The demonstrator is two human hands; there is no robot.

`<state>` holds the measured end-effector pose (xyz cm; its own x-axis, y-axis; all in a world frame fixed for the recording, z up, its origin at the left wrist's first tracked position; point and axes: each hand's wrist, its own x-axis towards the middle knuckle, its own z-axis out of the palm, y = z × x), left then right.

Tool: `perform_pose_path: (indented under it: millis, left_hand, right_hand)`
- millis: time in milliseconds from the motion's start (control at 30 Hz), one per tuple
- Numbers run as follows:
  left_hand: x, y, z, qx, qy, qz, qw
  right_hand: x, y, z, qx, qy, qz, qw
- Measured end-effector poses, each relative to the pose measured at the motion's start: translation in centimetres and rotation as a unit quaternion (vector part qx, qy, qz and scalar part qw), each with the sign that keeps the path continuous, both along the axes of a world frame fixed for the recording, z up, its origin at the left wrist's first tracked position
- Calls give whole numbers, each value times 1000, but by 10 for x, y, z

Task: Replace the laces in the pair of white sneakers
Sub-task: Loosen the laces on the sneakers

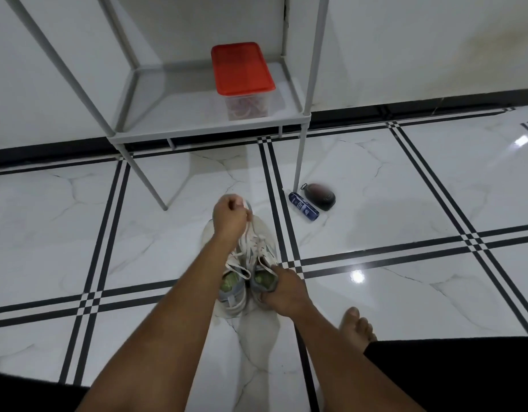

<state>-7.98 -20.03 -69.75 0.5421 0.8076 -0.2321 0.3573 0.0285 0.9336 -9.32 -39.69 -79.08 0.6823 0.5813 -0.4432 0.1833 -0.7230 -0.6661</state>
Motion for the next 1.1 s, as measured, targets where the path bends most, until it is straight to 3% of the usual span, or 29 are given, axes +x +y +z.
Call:
perform_pose_path:
  millis: [67, 100, 167, 233, 300, 367, 467, 567, 667, 733, 800, 833, 867, 900, 933, 967, 1000, 1033, 1100]
  left_hand:
    - [13, 11, 22, -69, -106, 50, 991]
    - [14, 16, 26, -47, -123, 35, 991]
    - [4, 21, 21, 110, -11, -50, 993]
    - [-15, 21, 0, 217, 169, -133, 952]
    - [-32, 15, -23, 195, 260, -197, 925]
    - [-46, 0, -41, 139, 291, -270, 907]
    - [-59, -25, -55, 131, 277, -285, 908]
    - [-61, -39, -68, 180, 242, -263, 917]
    - [-58, -45, -72, 203, 205, -247, 925]
    - [-56, -47, -73, 183, 191, -236, 935]
    - [-54, -47, -72, 126, 187, -220, 949]
    - [-52, -46, -72, 93, 187, -210, 955]
    - [-51, -45, -71, 61, 186, -202, 960]
    - [-49, -43, -72, 35, 185, -198, 962]
    - [-48, -42, -70, 11, 186, -195, 963]
    - [-46, -39, -70, -12, 183, -193, 964]
    - [-44, -37, -68, -37, 182, -194, 963]
    - [-41, -36, -67, -55, 182, -197, 962]
    - [-39, -37, -58, -88, 182, -201, 958]
  right_hand:
    - [1, -4, -8, 7, 0, 1, 1000]
    - [1, -5, -8, 10, 5, 0, 1000]
    - [0, -8, -2, 20, 20, -10, 1000]
    - [-2, -8, 7, 30, 26, -20, 999]
    - [-4, -9, 15, 45, 21, -20, 999]
    - [-5, -12, 19, 48, 28, -14, 998]
    - [-3, -15, 15, 40, 45, -46, 997]
    - [9, -12, 17, -16, 27, -78, 996]
    - [24, -10, 24, -30, -5, -46, 998]
    - [28, -7, 35, -33, 35, -40, 998]
    - [35, -1, 49, -10, 130, -92, 987]
    - [41, 3, 58, 47, 213, -147, 965]
    - [48, 7, 69, 146, 301, -205, 920]
    - [56, 10, 80, 274, 376, -260, 846]
    - [66, 12, 91, 396, 419, -307, 757]
    - [74, 12, 98, 472, 425, -343, 692]
    - [80, 12, 102, 495, 407, -366, 674]
    - [82, 14, 99, 456, 374, -376, 715]
    - [73, 16, 73, 256, 273, -347, 860]
